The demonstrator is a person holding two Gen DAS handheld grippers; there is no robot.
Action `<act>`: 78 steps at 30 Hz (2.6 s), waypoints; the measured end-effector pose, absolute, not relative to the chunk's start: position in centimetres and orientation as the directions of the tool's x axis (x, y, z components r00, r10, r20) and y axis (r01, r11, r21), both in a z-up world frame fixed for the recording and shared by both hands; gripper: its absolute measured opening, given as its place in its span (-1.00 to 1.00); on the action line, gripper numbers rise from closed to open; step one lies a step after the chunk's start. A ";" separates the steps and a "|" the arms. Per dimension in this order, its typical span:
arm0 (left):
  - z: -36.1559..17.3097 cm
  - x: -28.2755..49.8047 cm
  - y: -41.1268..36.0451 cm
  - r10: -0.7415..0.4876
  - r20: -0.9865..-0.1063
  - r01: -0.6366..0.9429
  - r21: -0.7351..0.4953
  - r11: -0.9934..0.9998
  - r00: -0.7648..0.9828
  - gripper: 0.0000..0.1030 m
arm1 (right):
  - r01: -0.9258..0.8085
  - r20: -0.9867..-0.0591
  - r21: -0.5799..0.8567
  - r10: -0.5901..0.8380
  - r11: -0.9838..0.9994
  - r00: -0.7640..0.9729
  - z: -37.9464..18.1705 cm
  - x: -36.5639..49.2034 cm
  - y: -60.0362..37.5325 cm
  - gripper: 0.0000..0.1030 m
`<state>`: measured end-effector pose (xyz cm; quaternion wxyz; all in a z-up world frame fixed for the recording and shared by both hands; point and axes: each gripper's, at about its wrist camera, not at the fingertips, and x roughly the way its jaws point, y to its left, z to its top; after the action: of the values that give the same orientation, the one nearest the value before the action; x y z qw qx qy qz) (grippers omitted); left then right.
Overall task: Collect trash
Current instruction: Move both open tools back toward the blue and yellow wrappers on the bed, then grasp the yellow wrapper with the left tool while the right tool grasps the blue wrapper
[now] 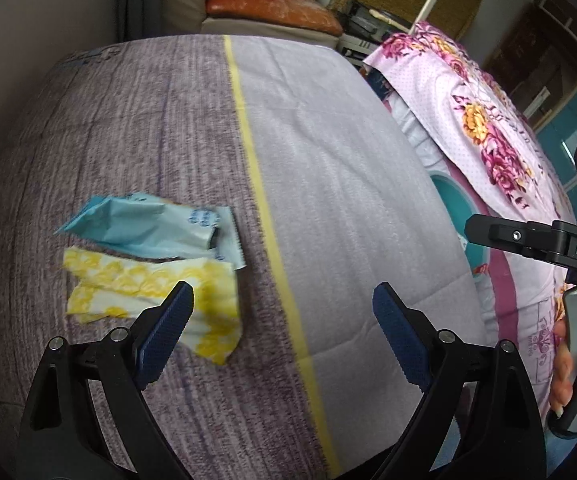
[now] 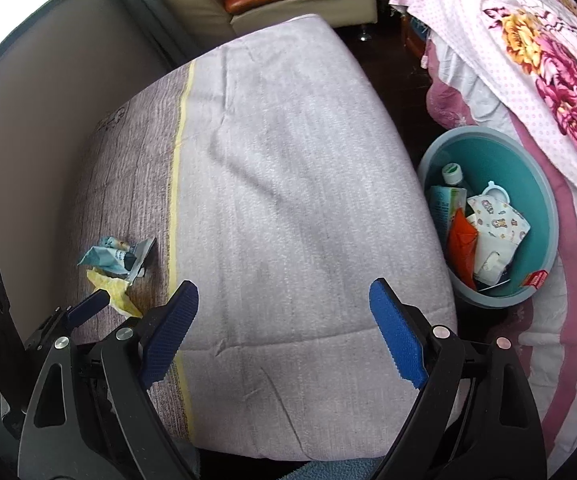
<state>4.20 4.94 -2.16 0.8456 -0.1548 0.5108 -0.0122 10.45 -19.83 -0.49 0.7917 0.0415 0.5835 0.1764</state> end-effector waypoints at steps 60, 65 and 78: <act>-5.7 7.2 9.2 -0.125 -0.896 -0.373 -0.300 0.878 0.425 0.75 | -0.423 -0.882 0.329 0.435 0.844 0.180 -3.0 13.4 -12.0 -0.73; -5.4 8.9 8.8 -0.102 -0.890 -0.404 -0.300 0.864 0.444 0.75 | -0.373 -0.871 0.357 0.450 0.856 0.199 -2.5 13.8 -15.7 -0.73; -5.4 11.1 8.0 -0.003 -0.902 -0.354 -0.173 0.919 0.433 -0.77 | -0.318 -0.850 0.407 0.482 0.856 0.213 -3.1 14.7 -19.2 -0.73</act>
<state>11.14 8.03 -5.44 0.8289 -0.1711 0.5220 0.1059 14.69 -19.24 -3.10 0.7755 0.0720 0.5717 0.2580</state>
